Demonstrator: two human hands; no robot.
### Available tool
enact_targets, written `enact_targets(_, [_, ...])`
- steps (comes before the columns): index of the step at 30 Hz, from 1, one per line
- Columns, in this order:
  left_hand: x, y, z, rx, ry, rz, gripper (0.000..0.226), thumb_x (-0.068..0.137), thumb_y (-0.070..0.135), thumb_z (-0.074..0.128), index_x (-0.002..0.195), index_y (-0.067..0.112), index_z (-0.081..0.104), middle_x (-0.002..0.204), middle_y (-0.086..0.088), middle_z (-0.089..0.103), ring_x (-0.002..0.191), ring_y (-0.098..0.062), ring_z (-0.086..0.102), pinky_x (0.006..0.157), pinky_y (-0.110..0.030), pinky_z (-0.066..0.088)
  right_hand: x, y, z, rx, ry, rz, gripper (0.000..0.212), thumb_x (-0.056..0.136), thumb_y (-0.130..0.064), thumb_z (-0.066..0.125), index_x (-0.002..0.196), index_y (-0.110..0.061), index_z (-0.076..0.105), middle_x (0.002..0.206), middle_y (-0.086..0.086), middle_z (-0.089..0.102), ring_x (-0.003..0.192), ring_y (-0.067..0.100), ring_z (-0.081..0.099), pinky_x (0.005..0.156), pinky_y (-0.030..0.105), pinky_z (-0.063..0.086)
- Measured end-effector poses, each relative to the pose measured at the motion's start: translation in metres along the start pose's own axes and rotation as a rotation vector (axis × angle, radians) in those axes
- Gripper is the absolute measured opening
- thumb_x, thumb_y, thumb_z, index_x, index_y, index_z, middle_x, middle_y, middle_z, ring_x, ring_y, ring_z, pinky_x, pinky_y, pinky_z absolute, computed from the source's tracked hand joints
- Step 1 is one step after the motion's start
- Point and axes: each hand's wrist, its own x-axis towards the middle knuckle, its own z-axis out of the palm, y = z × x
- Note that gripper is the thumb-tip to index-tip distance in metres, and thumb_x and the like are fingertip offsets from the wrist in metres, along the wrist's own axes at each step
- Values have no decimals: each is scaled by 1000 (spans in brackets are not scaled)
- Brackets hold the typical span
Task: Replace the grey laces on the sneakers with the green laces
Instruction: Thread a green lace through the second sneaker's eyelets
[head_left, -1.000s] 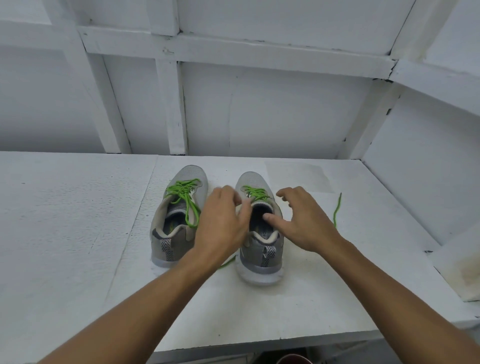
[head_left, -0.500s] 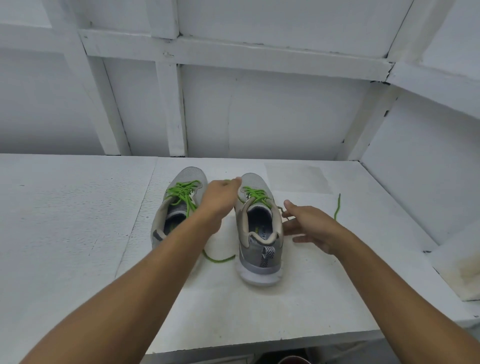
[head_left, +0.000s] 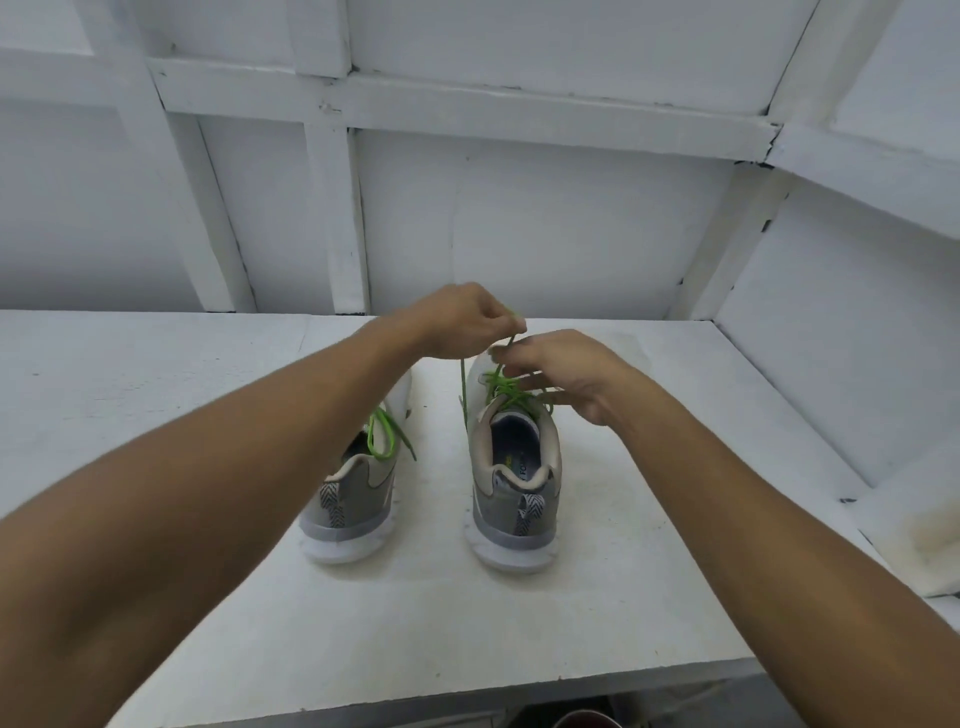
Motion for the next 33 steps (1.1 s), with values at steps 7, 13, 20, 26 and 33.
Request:
enact_targets(7, [0, -9, -6, 382, 18, 3, 32, 97, 31, 42, 111, 23, 69, 107, -7, 67, 106, -28, 58, 85, -35, 47, 0, 5, 11, -28, 56, -74, 28, 97, -31, 58, 77, -16, 70, 63, -10, 62, 64, 11, 57, 63, 22, 43])
enact_targets(13, [-14, -30, 11, 559, -114, -93, 42, 98, 33, 44, 138, 26, 51, 135, -6, 54, 121, -28, 52, 93, -38, 47, -2, 18, 17, -264, 117, -201, 11, 82, -33, 74, 83, -23, 69, 85, -6, 68, 83, 14, 63, 77, 31, 51])
enact_targets(20, [-48, -20, 38, -67, -164, -296, 35, 90, 37, 54, 94, 6, 69, 92, -14, 72, 84, -26, 71, 78, -36, 59, -29, 43, 3, -174, 1, -81, 41, 82, -22, 76, 113, -34, 51, 92, -24, 52, 88, -1, 57, 73, 20, 48])
enact_targets(26, [-57, -24, 66, -480, -17, -403, 24, 87, 26, 61, 88, 3, 66, 89, -18, 72, 77, -26, 73, 70, -41, 62, -27, 61, 11, -214, 22, 15, 24, 78, -16, 64, 102, -18, 65, 99, 9, 70, 90, 30, 69, 74, 52, 59])
enact_targets(33, [-62, -28, 85, -826, 149, -668, 20, 89, 5, 35, 93, 1, 54, 96, -22, 65, 81, -35, 68, 74, -42, 58, -23, 60, 7, -258, 45, 11, 20, 77, -12, 60, 96, -11, 66, 93, 16, 69, 88, 36, 68, 69, 50, 60])
